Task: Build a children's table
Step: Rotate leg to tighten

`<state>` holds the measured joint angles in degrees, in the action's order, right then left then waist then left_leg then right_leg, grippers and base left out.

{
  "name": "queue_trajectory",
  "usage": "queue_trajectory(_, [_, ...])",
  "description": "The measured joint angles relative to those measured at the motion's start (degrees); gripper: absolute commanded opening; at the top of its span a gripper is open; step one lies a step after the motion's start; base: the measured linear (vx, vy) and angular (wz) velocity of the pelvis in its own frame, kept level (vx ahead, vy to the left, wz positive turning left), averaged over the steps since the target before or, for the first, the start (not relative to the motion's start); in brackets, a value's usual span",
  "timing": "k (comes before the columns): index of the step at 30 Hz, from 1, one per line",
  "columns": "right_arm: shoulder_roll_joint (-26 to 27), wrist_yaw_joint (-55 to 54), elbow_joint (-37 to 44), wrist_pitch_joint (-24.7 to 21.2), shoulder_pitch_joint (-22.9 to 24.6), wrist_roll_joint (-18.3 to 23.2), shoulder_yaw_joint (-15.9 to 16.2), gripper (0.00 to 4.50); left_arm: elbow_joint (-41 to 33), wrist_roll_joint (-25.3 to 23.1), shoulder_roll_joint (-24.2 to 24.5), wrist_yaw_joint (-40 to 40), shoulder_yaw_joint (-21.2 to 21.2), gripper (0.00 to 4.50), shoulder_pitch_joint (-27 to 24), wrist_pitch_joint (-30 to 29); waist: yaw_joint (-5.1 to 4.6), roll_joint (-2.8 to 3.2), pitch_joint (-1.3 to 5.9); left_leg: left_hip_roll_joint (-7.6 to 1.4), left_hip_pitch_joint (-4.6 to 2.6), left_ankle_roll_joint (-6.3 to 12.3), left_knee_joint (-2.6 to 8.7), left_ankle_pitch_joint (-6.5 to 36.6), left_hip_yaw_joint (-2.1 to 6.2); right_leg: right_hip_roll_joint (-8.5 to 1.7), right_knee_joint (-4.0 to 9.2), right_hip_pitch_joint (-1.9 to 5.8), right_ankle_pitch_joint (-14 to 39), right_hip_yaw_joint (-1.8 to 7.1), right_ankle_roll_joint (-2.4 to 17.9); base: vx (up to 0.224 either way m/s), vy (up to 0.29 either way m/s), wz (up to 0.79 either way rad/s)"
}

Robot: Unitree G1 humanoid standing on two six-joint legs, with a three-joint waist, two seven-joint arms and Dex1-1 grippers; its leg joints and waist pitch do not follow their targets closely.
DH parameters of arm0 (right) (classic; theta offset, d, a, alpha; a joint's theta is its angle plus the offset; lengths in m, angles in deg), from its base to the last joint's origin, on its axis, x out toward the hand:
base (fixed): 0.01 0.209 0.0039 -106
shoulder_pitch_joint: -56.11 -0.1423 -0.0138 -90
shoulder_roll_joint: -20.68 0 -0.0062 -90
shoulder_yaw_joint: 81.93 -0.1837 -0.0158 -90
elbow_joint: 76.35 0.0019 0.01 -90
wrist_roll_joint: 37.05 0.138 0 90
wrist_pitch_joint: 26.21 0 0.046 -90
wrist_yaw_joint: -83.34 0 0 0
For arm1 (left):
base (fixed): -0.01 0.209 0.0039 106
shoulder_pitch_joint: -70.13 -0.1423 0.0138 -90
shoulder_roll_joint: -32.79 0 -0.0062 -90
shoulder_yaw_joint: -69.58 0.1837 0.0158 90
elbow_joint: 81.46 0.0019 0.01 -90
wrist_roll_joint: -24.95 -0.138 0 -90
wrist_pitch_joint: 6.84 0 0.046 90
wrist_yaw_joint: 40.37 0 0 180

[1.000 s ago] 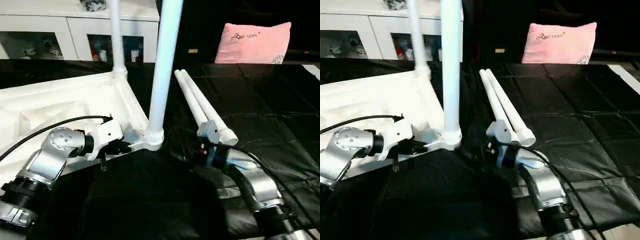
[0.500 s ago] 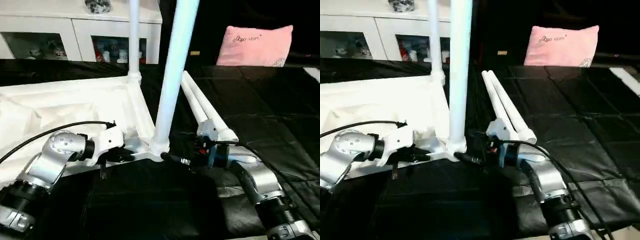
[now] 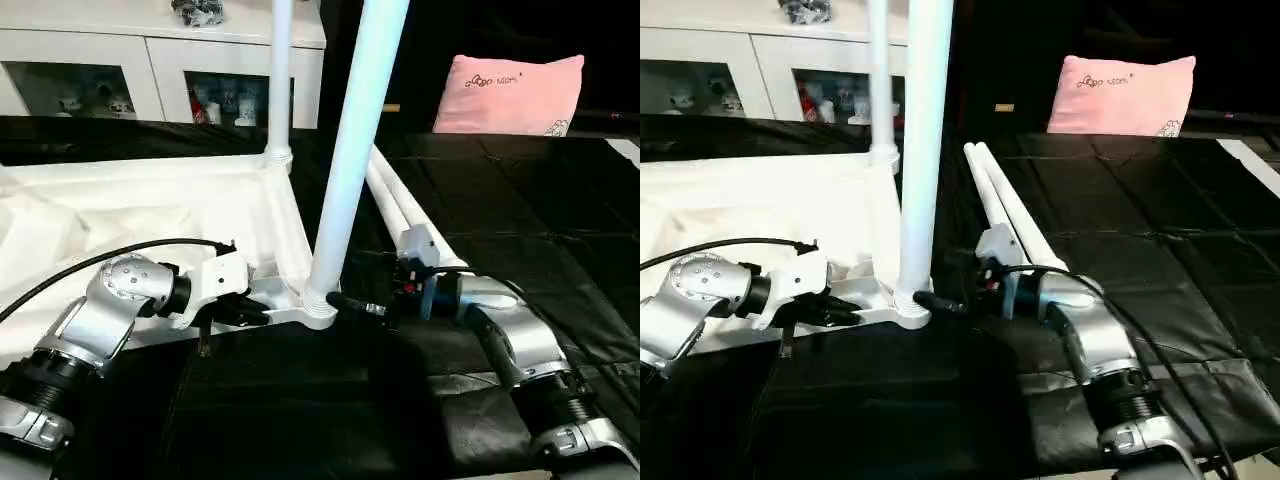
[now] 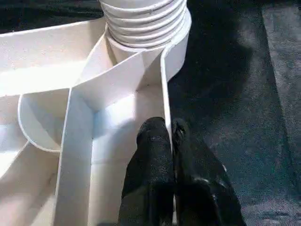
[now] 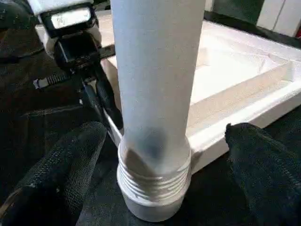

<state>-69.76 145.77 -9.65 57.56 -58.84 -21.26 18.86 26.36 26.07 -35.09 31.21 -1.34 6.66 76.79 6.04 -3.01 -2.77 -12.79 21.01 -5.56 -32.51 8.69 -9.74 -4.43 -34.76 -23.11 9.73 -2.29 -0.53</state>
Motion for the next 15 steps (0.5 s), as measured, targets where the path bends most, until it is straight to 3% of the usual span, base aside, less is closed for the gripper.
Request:
queue_trajectory(4, [0.05, 1.04, -0.57, 0.42, 0.0, -0.66, 1.25, 4.45, -0.08, 0.24, 0.14, 1.13, -0.01, 0.0, 0.18, -0.57, -0.16, 0.64, -0.21, 0.01, 0.01, 0.0, -0.1, 0.0, 0.0, -0.01, -0.11, -0.01, 0.0, 0.03, 0.01, 0.0, 0.0, 0.0])
queue_trajectory(15, [1.09, 4.31, -7.11, 4.03, -2.42, -3.03, 3.34, 4.45, 0.76, -0.8, 0.34, 4.23, 1.69, 0.0, 1.23, 1.73, 0.34, 0.67, -0.2, -0.01, -0.03, 0.0, -0.12, 0.0, 0.03, 0.0, -0.25, -0.01, 0.01, -0.02, 0.12, 0.0, 0.0, 0.0])
